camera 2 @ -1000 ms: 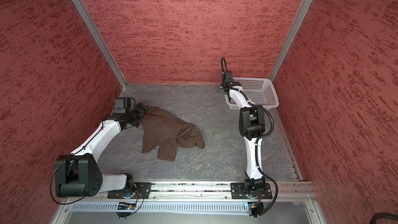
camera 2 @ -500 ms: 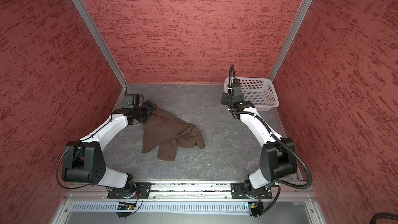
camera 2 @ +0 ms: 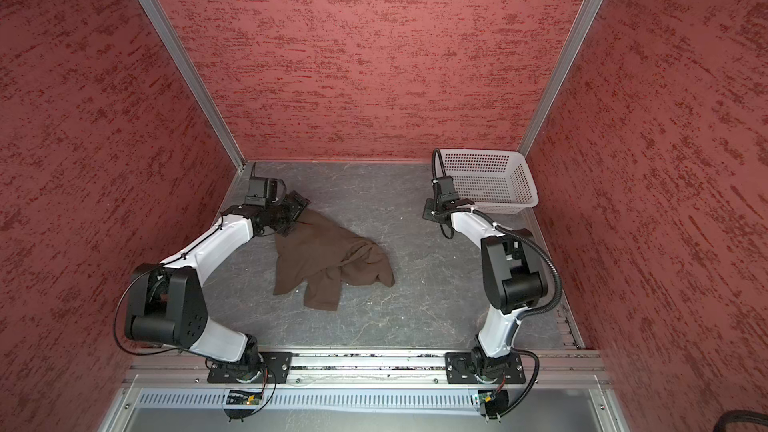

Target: Fold and stack the trousers

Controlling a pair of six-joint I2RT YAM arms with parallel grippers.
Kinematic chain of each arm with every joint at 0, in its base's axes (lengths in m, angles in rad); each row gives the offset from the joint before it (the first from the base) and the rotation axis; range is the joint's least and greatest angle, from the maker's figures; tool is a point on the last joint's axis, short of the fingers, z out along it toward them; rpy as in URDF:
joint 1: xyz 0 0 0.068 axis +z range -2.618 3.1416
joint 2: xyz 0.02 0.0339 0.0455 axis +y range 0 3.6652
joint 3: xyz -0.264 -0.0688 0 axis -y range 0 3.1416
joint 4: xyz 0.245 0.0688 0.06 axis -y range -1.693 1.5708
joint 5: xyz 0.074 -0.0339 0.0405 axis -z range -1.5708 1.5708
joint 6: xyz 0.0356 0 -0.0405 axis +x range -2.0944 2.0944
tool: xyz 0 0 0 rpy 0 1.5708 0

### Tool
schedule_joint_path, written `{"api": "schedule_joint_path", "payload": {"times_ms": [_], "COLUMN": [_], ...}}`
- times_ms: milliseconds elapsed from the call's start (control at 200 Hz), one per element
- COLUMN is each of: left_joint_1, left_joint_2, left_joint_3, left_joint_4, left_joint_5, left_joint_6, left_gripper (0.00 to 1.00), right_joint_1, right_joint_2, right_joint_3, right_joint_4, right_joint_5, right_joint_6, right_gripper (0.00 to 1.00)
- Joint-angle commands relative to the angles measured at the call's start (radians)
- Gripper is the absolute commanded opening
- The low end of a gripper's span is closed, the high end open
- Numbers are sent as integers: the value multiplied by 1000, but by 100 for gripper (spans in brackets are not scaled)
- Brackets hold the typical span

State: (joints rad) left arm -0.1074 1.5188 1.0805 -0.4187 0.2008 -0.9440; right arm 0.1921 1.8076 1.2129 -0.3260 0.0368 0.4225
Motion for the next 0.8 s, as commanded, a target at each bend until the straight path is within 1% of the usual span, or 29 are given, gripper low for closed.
{"api": "schedule_joint_path", "payload": {"times_ms": [0, 105, 195, 286, 426, 491, 566, 656, 726, 797], "left_joint_1": [3, 12, 15, 17, 5, -36, -107, -176, -202, -204], "left_joint_2": [-26, -41, -50, -52, -57, -63, -56, -30, -13, -12], "left_joint_3": [22, 16, 22, 40, 52, 72, 128, 189, 206, 181], "left_joint_4": [-53, -57, -67, -80, -84, -100, -172, -270, -330, -364], "left_joint_5": [-6, 2, 2, 1, -9, -40, -105, -152, -170, -207], "left_joint_6": [37, 37, 41, 45, 50, 94, 182, 278, 328, 338], "left_gripper": [91, 91, 92, 92, 92, 89, 87, 86, 85, 86], "right_joint_1": [-71, -117, -151, -161, -160, -150, -106, -20, 51, 130], "right_joint_2": [24, 50, 73, 76, 41, 26, -8, -54, -87, -104], "right_joint_3": [64, 107, 149, 170, 123, 91, 46, 2, -32, -65], "right_joint_4": [18, 4, -16, -38, -8, 10, 23, 13, 16, 33], "right_joint_5": [1, 0, -47, -96, -245, -336, -376, -367, -365, -359], "right_joint_6": [24, 10, -21, -39, -31, -26, -52, -118, -151, -156], "right_gripper": [0, 1, 1, 1, 7, 9, 13, 21, 28, 38]}}
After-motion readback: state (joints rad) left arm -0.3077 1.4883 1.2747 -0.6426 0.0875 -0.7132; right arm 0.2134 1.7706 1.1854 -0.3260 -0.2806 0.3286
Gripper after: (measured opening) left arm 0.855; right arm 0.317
